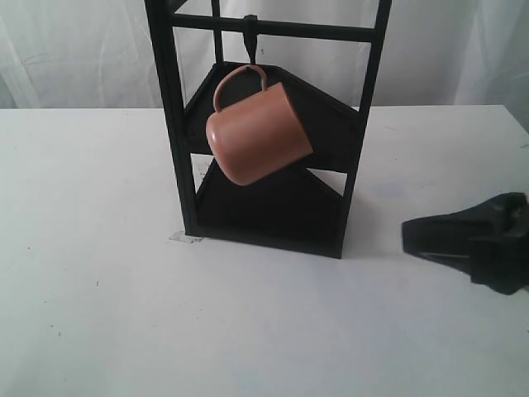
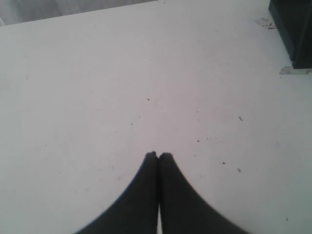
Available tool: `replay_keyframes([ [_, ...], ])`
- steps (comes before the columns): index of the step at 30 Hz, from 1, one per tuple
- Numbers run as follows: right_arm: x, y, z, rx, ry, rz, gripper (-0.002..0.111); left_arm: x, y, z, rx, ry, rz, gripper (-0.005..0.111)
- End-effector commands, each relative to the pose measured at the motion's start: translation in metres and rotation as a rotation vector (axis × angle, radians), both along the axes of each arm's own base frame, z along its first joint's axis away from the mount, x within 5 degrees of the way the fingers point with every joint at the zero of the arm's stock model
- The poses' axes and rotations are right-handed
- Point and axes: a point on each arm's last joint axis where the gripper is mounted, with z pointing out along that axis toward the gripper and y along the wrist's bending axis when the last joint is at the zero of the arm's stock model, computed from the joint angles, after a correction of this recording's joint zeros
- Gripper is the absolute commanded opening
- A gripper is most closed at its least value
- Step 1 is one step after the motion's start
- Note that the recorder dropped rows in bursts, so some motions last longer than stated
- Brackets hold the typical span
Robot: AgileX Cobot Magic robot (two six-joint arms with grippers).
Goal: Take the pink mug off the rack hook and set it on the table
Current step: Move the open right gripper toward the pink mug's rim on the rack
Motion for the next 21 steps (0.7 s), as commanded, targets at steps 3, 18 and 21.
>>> replay_keyframes([
  [3,0.018,0.022,0.001,-0.009,0.183,0.23,0.0,0.0,-0.001,0.0,-0.006,-0.008,-0.007,0.0],
  [18,0.057,0.037,0.032,-0.127,-0.249,0.251,0.0,0.0,-0.001,0.0,-0.006,-0.008,-0.007,0.0],
  [21,0.058,0.037,0.033,-0.161,-0.303,0.278,0.005,0.0,-0.001,0.0,-0.006,-0.008,-0.007,0.0],
])
